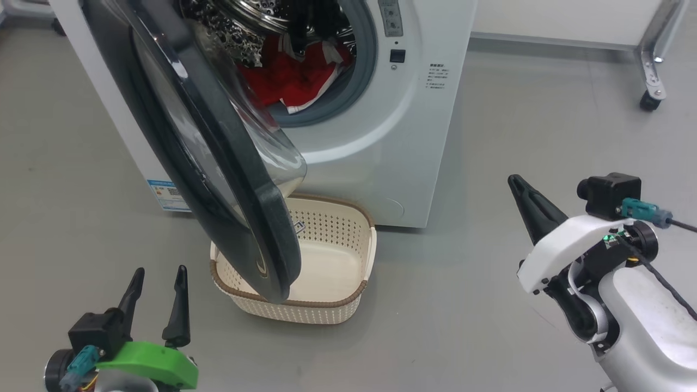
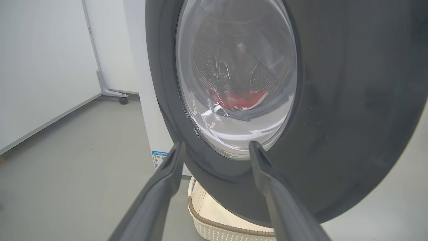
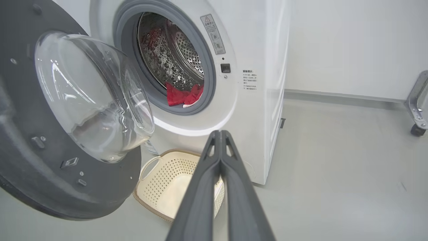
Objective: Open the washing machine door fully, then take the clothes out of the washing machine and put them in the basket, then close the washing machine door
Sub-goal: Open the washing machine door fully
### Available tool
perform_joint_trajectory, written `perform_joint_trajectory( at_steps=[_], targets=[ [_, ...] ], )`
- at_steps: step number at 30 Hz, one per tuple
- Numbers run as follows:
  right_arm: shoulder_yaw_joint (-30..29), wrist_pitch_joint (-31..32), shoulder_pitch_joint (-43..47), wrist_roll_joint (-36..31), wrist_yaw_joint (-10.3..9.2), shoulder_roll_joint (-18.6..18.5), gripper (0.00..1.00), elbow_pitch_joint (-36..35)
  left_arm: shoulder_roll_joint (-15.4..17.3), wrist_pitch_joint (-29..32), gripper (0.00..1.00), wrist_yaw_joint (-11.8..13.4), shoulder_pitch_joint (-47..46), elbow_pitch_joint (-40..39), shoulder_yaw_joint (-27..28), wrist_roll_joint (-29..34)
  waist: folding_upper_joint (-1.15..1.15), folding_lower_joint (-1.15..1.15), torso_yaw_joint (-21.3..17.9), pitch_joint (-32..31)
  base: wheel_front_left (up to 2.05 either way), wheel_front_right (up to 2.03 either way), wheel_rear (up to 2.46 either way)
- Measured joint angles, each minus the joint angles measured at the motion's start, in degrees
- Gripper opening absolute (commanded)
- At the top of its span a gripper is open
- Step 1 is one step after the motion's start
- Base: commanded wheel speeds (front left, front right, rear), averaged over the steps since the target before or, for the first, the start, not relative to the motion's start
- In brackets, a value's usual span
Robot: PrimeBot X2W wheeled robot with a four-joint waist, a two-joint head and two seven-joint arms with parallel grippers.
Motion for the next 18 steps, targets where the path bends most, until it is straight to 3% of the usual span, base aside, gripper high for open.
perform_joint_trajectory(
  at_steps=[10, 17, 18],
  targets=[
    [-0.8, -10.0, 7.2, -6.5, -5.33, -1.2, 0.00, -1.0, 0.0, 0.0, 1.00, 0.0, 1.5, -1.8, 1.4, 0.4, 0.00, 0.00, -4.1, -1.6, 0.00, 0.00, 0.00],
    [-2.9, -14.1, 11.2, -6.7, -6.28, -1.1, 0.00, -0.8, -0.1, 0.0, 1.00, 0.0, 1.5, -2.6, 1.4, 1.0, 0.00, 0.00, -5.7, -1.5, 0.00, 0.00, 0.00],
    [-3.2, -14.6, 11.8, -6.7, -6.30, -1.0, 0.27, -0.8, -0.1, 0.0, 1.00, 0.0, 1.5, -2.7, 1.4, 1.0, 0.00, 0.00, -5.7, -1.4, 0.00, 0.00, 0.00]
  ],
)
